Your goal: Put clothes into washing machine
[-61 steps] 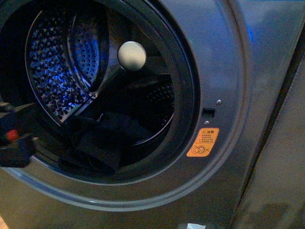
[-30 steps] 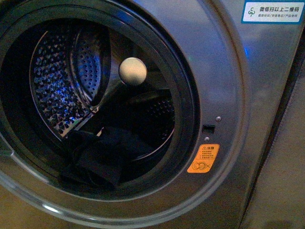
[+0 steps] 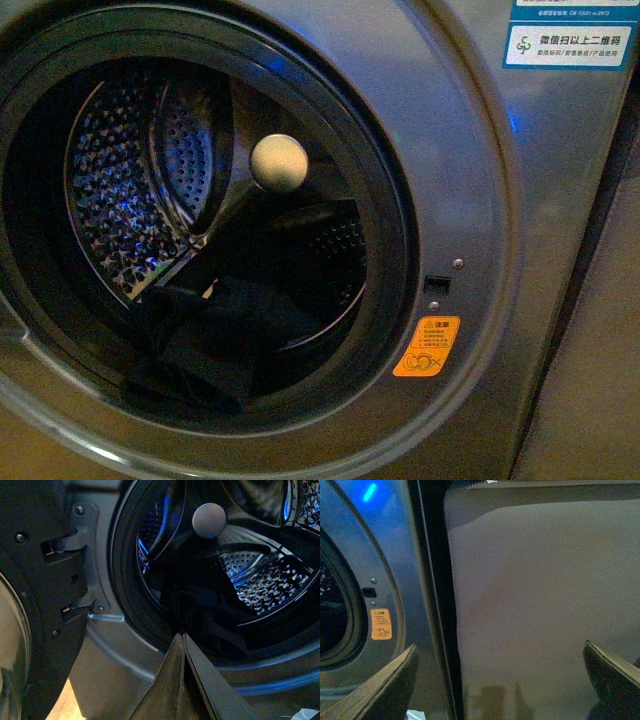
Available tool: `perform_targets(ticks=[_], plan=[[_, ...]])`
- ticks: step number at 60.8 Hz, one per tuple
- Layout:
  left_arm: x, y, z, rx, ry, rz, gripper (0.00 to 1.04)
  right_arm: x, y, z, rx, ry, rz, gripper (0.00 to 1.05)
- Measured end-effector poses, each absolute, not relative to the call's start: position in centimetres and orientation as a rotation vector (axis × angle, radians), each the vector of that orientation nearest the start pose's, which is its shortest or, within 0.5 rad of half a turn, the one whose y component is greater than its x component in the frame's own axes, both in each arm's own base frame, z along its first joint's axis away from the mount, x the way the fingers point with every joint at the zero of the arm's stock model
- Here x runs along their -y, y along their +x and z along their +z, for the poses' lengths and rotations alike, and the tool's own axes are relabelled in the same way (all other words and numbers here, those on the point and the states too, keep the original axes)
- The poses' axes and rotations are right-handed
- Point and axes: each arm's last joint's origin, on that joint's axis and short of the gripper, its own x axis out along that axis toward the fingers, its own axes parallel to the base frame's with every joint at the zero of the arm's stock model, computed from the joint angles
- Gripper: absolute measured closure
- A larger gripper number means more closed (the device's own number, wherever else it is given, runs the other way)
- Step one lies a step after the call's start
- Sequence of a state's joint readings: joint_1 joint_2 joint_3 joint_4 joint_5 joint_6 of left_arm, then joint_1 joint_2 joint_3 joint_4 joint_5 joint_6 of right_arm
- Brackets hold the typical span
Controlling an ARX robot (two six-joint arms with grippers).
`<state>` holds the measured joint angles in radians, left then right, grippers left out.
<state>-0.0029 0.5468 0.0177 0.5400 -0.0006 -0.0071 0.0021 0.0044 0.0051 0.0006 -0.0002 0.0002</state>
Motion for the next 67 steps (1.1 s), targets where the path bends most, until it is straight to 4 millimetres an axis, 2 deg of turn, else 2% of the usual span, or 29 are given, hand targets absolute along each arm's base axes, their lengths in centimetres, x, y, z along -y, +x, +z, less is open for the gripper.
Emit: perform_targets(ticks=[67], plan=[[0.0,9.7,16.9,0.013,-0.007,-0.003,1.01,0.0,9.8,16.5,0.001,0.0,0.002,0.07]])
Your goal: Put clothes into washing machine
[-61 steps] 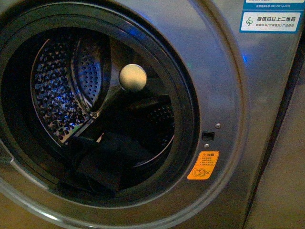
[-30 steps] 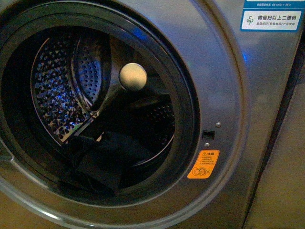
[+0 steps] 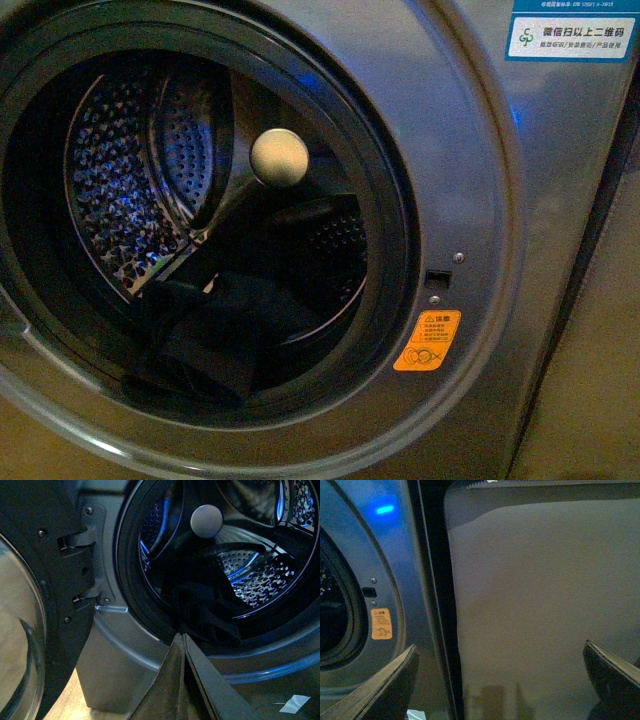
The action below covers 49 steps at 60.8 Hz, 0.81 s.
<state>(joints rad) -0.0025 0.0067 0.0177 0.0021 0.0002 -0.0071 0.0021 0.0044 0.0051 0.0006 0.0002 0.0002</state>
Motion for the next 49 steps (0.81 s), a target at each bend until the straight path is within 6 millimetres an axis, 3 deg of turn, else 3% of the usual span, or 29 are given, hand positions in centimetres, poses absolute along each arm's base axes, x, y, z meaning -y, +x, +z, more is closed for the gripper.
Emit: perform_targets(ticks=[36,49], plan=[[0.02,9.69,16.93,0.014,-0.007,-0.002,1.01,-0.02,9.77,16.5,0.001,0.0,0.002,0.07],[0.02,9.69,16.93,0.014,-0.007,-0.003,0.61,-0.02,9.77,16.5,0.001,0.0,0.002,0.07]])
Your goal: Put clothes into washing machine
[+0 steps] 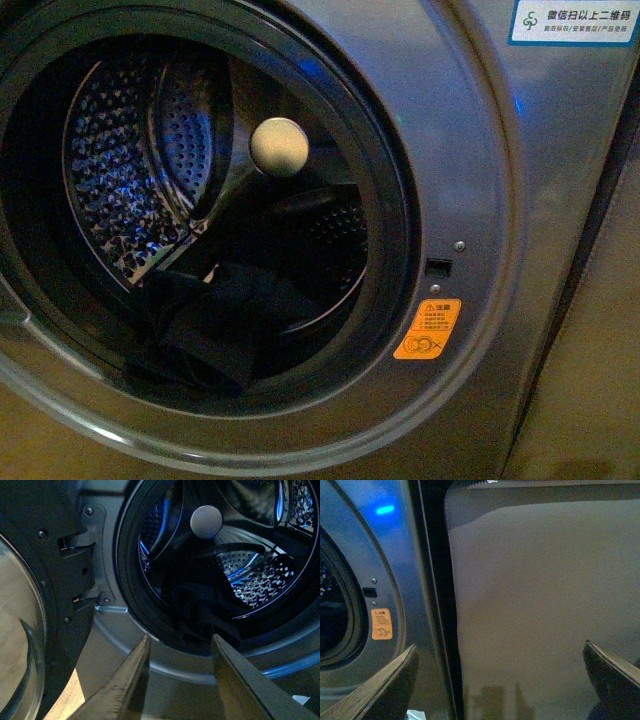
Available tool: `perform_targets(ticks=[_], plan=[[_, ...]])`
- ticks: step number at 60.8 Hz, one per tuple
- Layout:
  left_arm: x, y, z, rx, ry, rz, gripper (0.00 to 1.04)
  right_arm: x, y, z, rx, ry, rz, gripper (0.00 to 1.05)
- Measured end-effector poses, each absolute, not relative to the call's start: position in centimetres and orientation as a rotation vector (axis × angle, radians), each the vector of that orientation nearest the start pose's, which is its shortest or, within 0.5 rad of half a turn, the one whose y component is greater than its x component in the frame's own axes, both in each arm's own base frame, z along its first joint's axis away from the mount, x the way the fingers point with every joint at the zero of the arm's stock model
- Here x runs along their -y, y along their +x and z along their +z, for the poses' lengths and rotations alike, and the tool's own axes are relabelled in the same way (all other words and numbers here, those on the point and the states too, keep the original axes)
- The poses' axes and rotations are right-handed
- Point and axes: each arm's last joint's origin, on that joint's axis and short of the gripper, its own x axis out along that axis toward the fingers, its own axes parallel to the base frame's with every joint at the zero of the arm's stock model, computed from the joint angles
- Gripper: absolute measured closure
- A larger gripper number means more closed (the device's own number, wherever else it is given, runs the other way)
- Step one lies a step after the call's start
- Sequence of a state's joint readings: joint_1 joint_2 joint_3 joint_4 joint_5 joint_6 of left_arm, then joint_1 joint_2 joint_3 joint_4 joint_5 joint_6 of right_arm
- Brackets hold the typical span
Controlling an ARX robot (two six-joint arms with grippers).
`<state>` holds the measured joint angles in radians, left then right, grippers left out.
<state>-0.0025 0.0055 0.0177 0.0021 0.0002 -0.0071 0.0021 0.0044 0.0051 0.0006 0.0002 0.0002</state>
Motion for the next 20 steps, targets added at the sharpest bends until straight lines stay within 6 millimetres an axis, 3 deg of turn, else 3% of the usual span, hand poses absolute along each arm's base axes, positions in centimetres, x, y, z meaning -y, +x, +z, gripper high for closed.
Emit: perform_targets(ticks=[20], plan=[[0.02,9.69,16.93,0.014,-0.005,-0.003,0.05,-0.02,9.77,16.5,0.001,0.0,0.002,0.07]])
